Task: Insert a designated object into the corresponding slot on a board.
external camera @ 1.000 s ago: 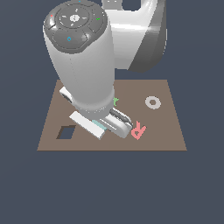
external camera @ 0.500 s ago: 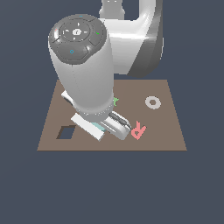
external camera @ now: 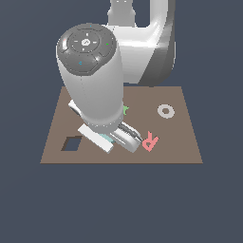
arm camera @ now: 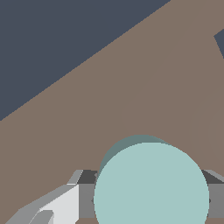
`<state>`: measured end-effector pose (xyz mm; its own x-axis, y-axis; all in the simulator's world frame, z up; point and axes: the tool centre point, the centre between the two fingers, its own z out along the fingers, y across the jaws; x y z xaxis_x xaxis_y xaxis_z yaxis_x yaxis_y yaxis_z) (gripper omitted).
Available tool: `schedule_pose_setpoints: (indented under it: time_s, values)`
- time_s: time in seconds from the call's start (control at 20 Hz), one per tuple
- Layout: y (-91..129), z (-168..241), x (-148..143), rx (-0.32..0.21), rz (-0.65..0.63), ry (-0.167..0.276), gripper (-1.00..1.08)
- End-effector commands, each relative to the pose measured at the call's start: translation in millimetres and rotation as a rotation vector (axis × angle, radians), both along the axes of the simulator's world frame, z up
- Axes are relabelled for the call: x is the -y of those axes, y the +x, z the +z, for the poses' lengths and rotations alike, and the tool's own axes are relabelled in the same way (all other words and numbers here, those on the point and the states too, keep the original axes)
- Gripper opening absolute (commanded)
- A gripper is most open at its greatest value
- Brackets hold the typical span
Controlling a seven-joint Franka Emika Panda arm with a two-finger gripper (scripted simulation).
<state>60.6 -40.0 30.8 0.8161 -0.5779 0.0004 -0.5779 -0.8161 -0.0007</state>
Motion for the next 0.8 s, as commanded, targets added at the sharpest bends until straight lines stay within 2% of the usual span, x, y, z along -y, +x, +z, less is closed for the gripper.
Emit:
schedule_pose_setpoints:
  time_s: [0.0,0.4,0.75]
  values:
    - [-0.3,-0.9,0.6,-0.001,-0.001,0.000,-1.00]
    - [-1.5,0.2,0.2,0.000,0.011,0.000,-1.00]
    - [-11.7,1.0,1.1,0.000,0.087,0.000,-1.00]
